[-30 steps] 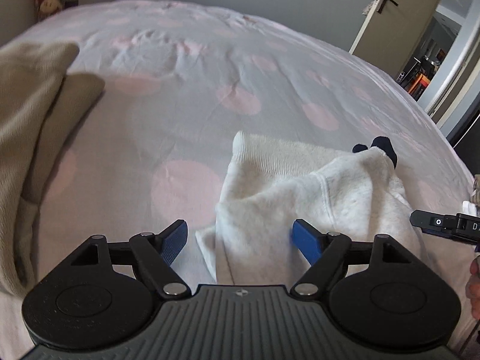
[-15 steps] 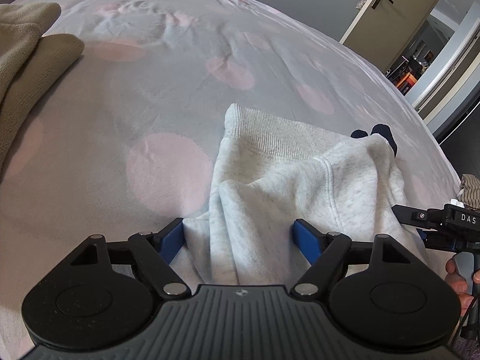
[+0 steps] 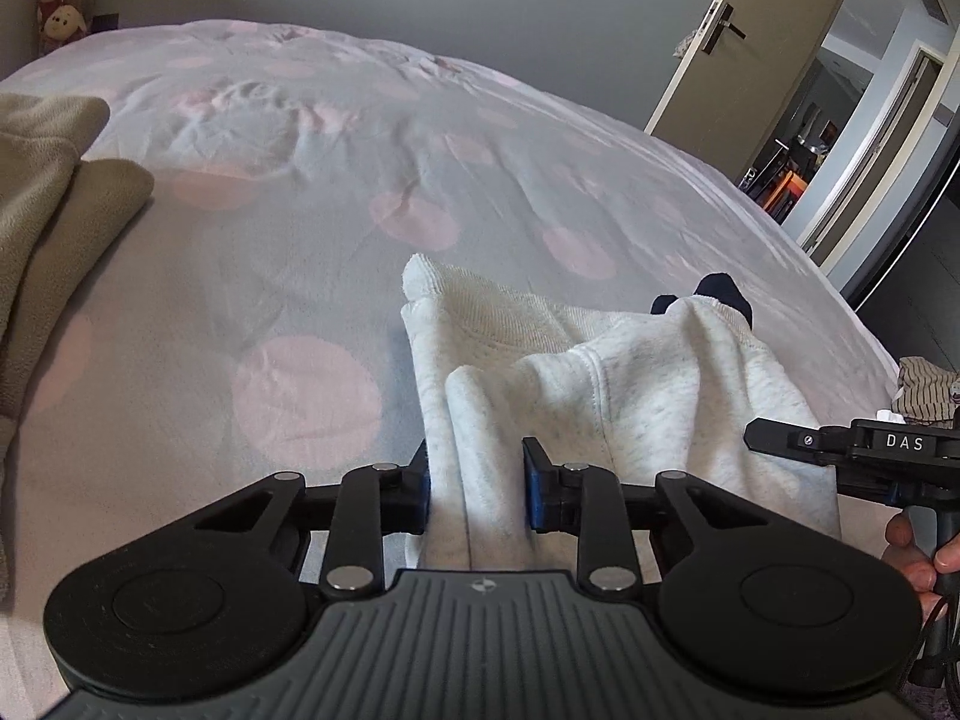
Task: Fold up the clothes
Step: 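Lift the sweatshirt with both tools and carry it onto the beige fleece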
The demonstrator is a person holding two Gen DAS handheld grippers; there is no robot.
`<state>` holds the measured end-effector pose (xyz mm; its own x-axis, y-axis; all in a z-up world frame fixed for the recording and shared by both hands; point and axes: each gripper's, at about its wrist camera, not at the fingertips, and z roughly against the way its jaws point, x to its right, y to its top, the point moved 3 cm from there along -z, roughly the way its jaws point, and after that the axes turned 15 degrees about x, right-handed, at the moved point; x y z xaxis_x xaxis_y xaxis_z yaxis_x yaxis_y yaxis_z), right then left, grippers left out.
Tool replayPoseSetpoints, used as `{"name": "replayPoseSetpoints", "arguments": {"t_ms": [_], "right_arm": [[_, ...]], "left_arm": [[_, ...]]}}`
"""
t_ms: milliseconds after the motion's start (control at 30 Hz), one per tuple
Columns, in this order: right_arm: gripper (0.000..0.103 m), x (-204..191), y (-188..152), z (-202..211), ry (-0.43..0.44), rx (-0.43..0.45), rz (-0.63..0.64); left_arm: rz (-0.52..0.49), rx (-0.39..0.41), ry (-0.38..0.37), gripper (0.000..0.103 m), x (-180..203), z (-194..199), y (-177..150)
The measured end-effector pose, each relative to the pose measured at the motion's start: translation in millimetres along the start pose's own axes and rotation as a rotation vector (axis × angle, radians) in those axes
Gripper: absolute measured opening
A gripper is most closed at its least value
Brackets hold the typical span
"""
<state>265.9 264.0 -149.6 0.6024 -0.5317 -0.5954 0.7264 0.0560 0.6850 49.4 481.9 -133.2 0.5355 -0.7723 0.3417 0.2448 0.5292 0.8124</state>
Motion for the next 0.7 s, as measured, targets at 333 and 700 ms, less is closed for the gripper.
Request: {"name": "replayPoseSetpoints", "arguments": {"t_ms": [333,700], "right_arm": [[0.022,-68,11,62,0.061,0.153,0.069],[0.021,-217,9,48,0.263,0.166,0.154]], "left_arm": [[0.018,0.175,0.013,0.023,2,72,34],[-0.017,0.328,0.145,0.022,-67,168,105]]}}
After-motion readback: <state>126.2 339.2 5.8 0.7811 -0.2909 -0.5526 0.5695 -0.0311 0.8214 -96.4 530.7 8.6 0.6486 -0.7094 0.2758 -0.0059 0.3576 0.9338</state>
